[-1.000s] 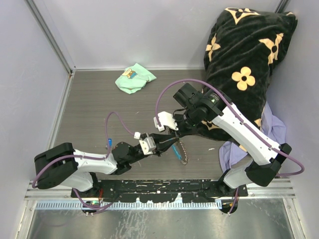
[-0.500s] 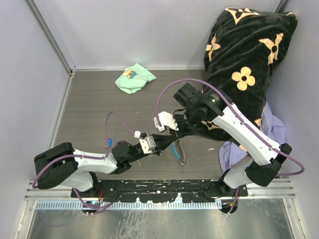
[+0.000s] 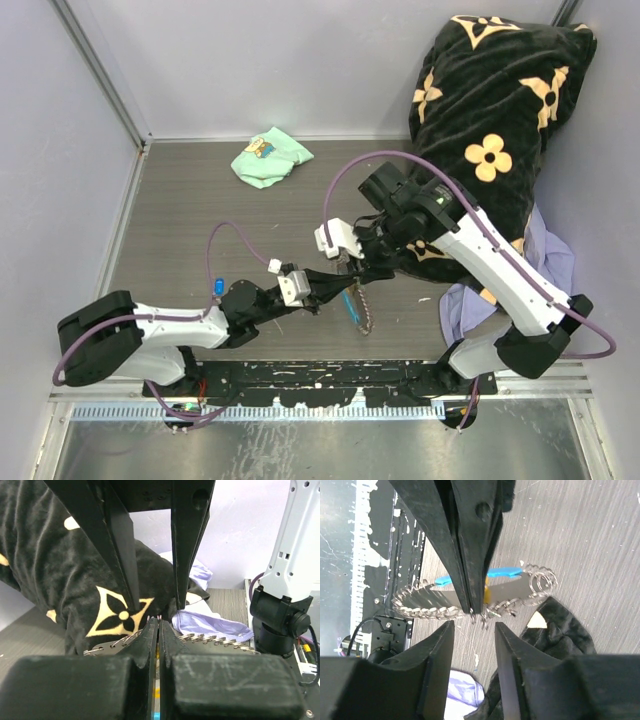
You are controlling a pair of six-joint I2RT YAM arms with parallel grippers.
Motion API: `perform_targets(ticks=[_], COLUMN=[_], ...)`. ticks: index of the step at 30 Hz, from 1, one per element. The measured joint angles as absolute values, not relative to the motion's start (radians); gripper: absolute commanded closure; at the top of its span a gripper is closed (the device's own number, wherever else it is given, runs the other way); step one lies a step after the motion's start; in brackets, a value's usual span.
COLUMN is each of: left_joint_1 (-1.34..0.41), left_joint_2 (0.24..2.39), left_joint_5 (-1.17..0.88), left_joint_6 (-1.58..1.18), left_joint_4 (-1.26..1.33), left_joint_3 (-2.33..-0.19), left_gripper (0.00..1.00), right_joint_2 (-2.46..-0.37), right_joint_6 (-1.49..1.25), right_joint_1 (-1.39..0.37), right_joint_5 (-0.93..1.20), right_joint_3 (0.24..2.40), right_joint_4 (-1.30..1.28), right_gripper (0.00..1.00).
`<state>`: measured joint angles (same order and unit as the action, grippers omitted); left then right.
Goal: Remove the keys from the keyring
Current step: Remove the key from the keyring.
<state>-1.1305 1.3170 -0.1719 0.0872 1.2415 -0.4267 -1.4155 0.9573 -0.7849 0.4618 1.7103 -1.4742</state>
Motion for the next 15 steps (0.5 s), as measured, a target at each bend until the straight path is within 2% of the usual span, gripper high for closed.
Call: perform_targets(ticks=[2, 8, 9, 13, 15], left_joint_1=[-1.130, -1.130, -1.130, -1.130, -1.130], left_joint_2=[1.296, 1.224, 1.215, 1.183, 1.164], left_joint_5=[-0.175, -0.179, -0.179, -0.170, -0.163], left_joint_6=[0.079, 0.058, 0.054, 0.040, 0.037], left_joint_4=[1.220, 1.203, 1.202, 1.196, 1.191], left_joint_3=[-0.427, -0.427, -0.426, -0.420, -0.417], left_gripper=[1.00, 1.00, 1.00, 1.00, 1.00], right_joint_2=[-1.401, -1.326, -1.306, -1.241, -1.209], right_joint_6=[0.964, 0.976, 0.978, 0.976, 0.965], right_joint_1=[-0.747, -0.566, -0.532, -0.450, -0.427], right_joint_5=[0.498, 0.684, 0.730, 0.903, 0.997], right_joint_3=[1.710, 1.658, 1.628, 1.511, 1.449], right_joint_4=[-1.473, -1.426, -1.412, -1.349, -1.307], right_gripper=[0.49, 0.48, 0.50, 0.73, 0.78])
